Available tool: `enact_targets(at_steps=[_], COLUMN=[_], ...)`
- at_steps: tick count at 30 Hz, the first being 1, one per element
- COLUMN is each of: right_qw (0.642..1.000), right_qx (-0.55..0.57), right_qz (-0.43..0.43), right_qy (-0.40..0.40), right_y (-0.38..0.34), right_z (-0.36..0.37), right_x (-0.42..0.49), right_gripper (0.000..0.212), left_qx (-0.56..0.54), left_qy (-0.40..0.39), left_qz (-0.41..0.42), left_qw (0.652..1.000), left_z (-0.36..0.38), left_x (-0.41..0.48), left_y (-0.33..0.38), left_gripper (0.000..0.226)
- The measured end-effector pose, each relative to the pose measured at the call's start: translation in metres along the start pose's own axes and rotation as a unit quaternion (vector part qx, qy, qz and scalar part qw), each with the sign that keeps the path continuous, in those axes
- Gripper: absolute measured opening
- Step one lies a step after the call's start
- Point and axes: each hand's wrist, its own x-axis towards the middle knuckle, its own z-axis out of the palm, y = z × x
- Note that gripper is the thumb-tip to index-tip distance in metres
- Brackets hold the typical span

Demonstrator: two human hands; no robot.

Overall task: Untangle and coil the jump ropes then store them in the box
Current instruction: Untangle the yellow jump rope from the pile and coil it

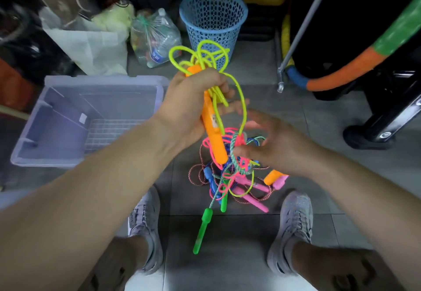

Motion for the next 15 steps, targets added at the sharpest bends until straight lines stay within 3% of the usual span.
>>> enact_targets(at_steps=[3,6,9,12,15], right_qw=[0.999,0.998,0.996,0.996,0.996], right_qx=[0.038,-0.032,-0.045,-0.009,0.022], right_qz=[0.010,-0.027,-0.011,-0.003,-0.005], right_qy=[-0.008,0.042,0.075,0.092,0.091], right_y=[-0.002,0.003,0.004,0.001,-0.004], right_z=[0.008,0.009,-0.002,-0.012,-0.018], right_x=[0.001,0.005,0.007,0.004,0.002], right_gripper=[0.014,0.023,0.023,0.023,0.027], left_qx=[-0.007,0.098,0.302,0.307,0.320], left_qy=[-0.009,0.033,0.025,-0.029,-0.069], left_qz=[-0.018,-0.007,-0.051,-0.103,-0.104], left_qw=[1.000,0.995,0.952,0.946,0.939], left_z=[0.005,-0.008,-0.026,-0.025,-0.020], left_x=[-0.002,0.008,0.012,0.003,-0.001], left_y=[-0.003,-0.008,-0.015,-0.023,-0.029], left_gripper=[0.022,0.021,0.027,0.027,0.055])
